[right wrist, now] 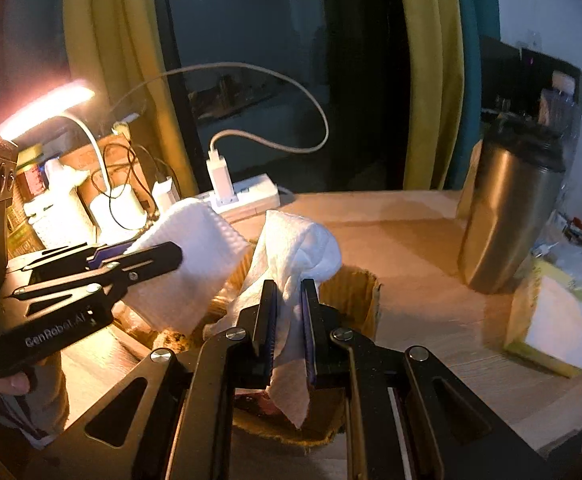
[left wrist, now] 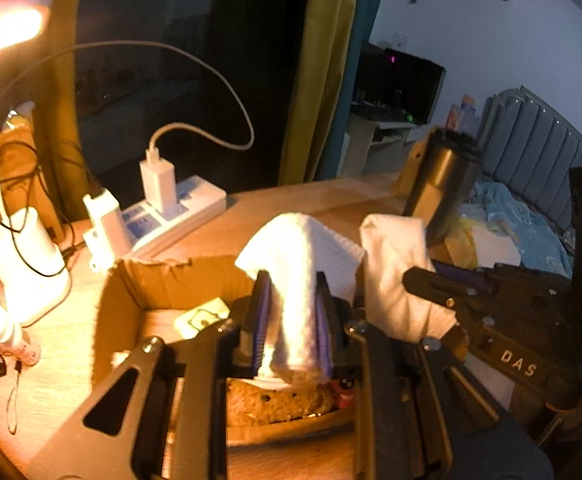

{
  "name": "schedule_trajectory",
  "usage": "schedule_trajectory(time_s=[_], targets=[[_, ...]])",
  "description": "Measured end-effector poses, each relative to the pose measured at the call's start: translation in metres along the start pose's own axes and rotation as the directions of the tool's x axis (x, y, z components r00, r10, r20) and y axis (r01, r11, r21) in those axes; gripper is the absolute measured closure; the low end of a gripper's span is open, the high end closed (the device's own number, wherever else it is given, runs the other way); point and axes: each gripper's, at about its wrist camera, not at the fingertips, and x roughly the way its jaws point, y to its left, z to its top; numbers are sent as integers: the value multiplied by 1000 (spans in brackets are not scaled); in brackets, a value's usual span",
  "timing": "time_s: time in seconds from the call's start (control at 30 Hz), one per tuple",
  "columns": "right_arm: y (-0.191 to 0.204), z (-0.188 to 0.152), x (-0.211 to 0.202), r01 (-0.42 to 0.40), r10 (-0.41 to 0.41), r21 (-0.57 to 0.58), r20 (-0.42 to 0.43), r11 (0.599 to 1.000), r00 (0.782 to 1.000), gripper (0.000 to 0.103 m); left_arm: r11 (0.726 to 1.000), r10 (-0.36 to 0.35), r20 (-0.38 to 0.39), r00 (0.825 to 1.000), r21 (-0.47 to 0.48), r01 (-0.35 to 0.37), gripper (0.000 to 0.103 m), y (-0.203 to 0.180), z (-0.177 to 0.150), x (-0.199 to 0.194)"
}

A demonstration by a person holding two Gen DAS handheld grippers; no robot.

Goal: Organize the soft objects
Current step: 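Carry both white paper towels over the cardboard box with both grippers, then open both grippers to lay the paper towels in the box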

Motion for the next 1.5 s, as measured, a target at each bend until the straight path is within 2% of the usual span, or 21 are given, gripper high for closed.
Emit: schedule_trajectory(time_s=[0.23, 0.37, 0.7, 0.9, 1.07, 1.13, 1.2, 1.23, 1.27, 1.3, 1.33, 1.5], targets=[[-7, -10, 28, -11, 12, 20, -59, 1000, 998, 90, 1000, 5, -63, 998, 7, -5, 82, -2, -12, 31], [-7, -17, 38, 15, -13, 14, -76, 1000, 997, 90, 1000, 6, -87, 996, 15, -4, 81, -1, -17, 41], [-9, -17, 40, 28, -27, 10, -81, 1000, 996, 90, 999, 16, -75, 997, 46, -13, 80, -4, -24, 47], [-9, -17, 40, 27, -25, 23, -87, 999, 996, 88, 998, 25, -82, 996, 58, -20, 74, -8, -22, 45], [-10, -16, 35, 19, -16, 35, -84, 999, 996, 77, 997, 42, -83, 996, 66, -37, 68, -11, -20, 40], [-9, -15, 31, 25, -22, 36, -75, 999, 997, 61, 997, 45, -80, 996, 65, -40, 67, -11, -20, 36], [-11, -14, 26, 29, -26, 48, -65, 998, 998, 55, 997, 48, -76, 996, 63, -43, 67, -11, -19, 33], [-12, -13, 23, 34, -31, 53, -61, 998, 998, 54, 997, 48, -72, 996, 62, -44, 65, -11, -19, 30], [-13, -13, 21, 43, -40, 55, -58, 998, 998, 54, 997, 49, -68, 996, 61, -45, 58, -11, -18, 27], [-14, -13, 19, 47, -44, 57, -56, 997, 998, 54, 997, 49, -64, 997, 60, -45, 44, -11, -18, 25], [-15, -13, 17, 50, -47, 60, -54, 997, 997, 54, 997, 47, -60, 997, 58, -43, 40, -11, -18, 22], [-15, -13, 7, 71, -68, 65, -46, 995, 997, 54, 998, 38, -34, 999, 42, -36, 38, -11, -16, 9]])
